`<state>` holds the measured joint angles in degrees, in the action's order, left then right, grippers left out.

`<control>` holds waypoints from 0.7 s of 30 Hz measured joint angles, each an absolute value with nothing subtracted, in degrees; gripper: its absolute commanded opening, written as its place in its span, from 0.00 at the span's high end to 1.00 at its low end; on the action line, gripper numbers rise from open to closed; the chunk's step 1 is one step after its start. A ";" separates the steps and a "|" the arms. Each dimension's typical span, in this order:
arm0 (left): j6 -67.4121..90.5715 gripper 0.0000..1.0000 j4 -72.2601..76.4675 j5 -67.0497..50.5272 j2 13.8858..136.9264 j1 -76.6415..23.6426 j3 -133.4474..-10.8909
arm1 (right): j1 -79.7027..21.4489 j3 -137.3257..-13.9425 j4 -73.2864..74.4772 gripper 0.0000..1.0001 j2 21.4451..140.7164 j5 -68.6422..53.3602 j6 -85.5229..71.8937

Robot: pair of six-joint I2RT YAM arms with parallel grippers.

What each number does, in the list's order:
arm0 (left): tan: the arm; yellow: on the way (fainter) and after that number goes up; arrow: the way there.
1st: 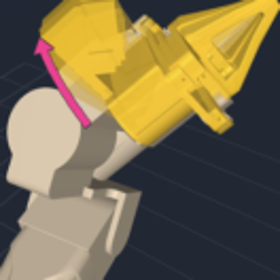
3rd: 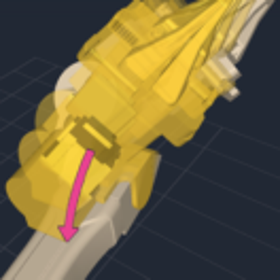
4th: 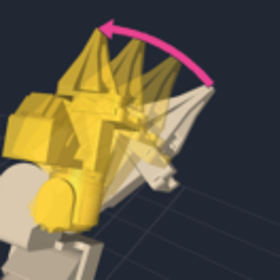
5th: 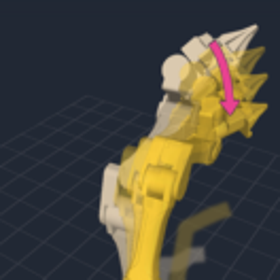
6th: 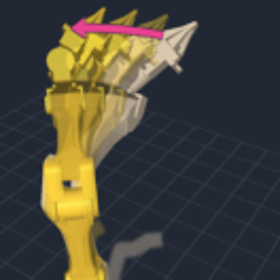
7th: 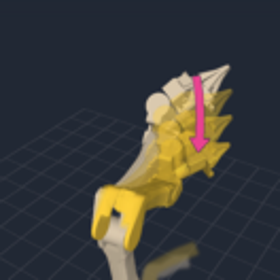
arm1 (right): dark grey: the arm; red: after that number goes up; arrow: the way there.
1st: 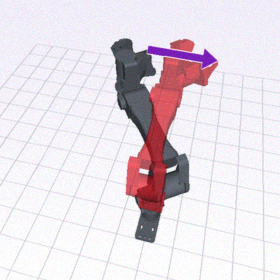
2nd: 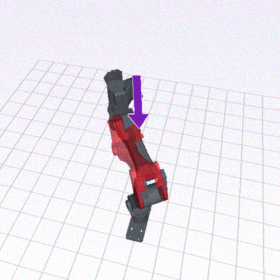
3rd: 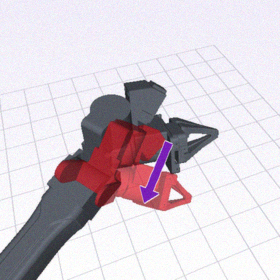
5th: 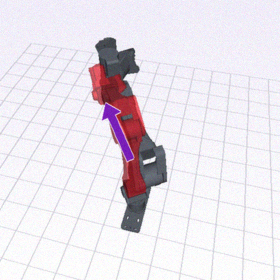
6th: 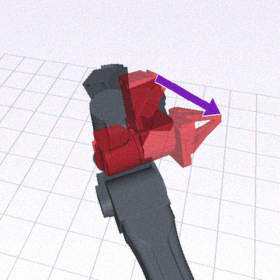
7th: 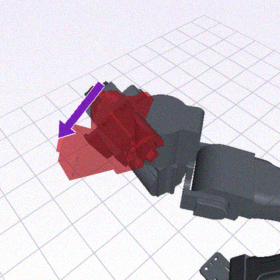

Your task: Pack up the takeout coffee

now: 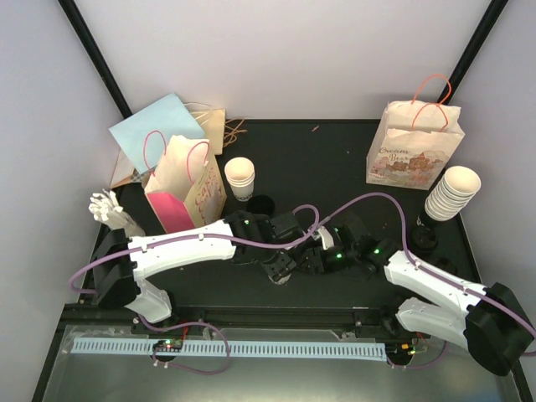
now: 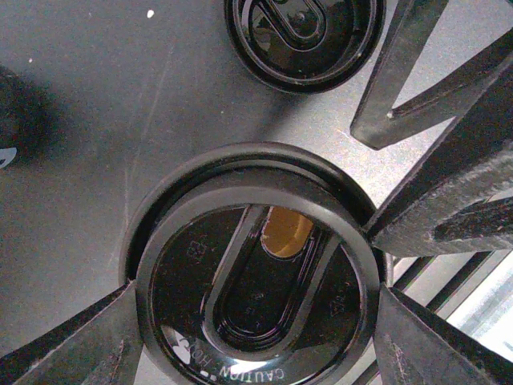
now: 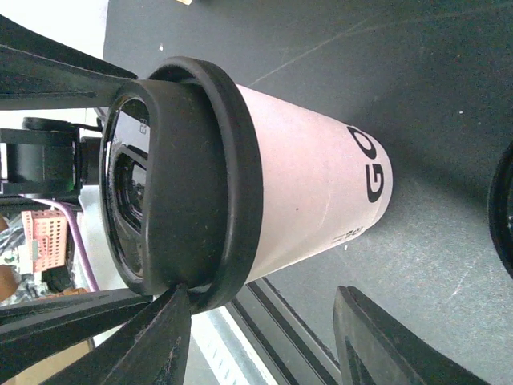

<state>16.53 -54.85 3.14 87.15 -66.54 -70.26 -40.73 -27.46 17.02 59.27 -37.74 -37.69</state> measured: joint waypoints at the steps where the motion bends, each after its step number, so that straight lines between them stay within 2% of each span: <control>1: 16.53 0.25 -54.87 3.18 87.15 -66.57 -70.26 | -40.73 -27.46 16.88 0.49 59.27 -37.91 -37.87; 12: 16.64 0.26 -55.68 3.92 87.26 -66.61 -70.46 | -40.71 -27.33 14.76 0.53 61.52 -39.00 -38.72; 21: 16.73 0.27 -57.45 4.95 87.53 -66.85 -70.98 | -40.29 -23.86 5.65 0.56 63.94 -42.54 -38.63</control>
<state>16.73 -57.45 4.95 87.53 -66.85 -70.98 -40.29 -23.86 5.65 63.94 -42.54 -38.63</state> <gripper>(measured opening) 0.756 0.446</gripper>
